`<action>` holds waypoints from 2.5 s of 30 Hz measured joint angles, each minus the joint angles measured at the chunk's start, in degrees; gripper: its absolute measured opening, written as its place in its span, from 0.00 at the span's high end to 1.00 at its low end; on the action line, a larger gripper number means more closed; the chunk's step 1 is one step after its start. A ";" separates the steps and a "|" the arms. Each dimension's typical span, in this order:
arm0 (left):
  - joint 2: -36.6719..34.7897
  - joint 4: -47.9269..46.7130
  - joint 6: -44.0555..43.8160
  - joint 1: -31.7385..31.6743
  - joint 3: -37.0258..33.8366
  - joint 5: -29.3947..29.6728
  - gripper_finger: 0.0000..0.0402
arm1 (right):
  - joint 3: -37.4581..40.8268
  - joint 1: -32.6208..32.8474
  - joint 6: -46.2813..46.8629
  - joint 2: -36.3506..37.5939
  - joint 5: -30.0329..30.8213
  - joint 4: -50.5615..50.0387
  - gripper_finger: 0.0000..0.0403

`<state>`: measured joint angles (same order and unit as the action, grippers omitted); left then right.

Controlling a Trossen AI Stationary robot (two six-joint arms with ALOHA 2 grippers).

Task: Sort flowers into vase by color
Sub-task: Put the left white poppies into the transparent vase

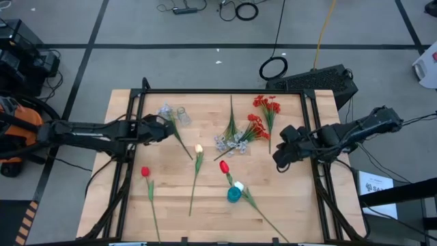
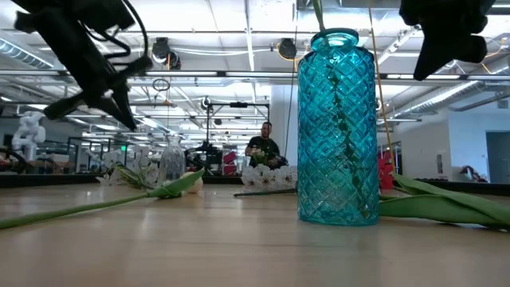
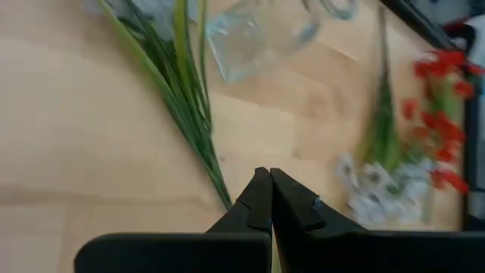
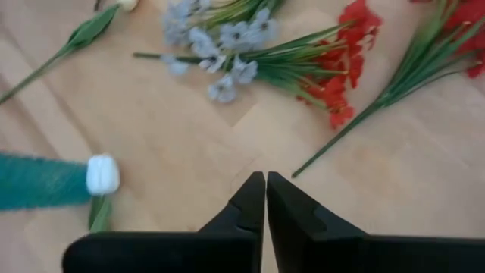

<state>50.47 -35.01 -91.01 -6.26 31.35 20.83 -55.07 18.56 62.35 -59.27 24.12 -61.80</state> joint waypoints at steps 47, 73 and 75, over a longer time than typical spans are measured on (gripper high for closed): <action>19.74 2.56 -3.25 -7.25 12.52 -11.12 0.60 | 0.00 -17.17 -41.09 -0.39 -8.00 1.57 1.00; 42.91 -7.86 6.46 -17.03 16.35 -18.34 0.70 | 0.00 -18.53 -34.94 -0.39 -9.49 1.60 1.00; 42.96 -9.80 7.57 -16.90 16.33 -18.58 0.79 | 0.00 -18.51 -34.12 -0.39 -9.49 1.58 1.00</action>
<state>93.43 -44.80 -83.44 -23.16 47.68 2.25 -55.07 0.05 28.23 -59.66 14.63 -60.22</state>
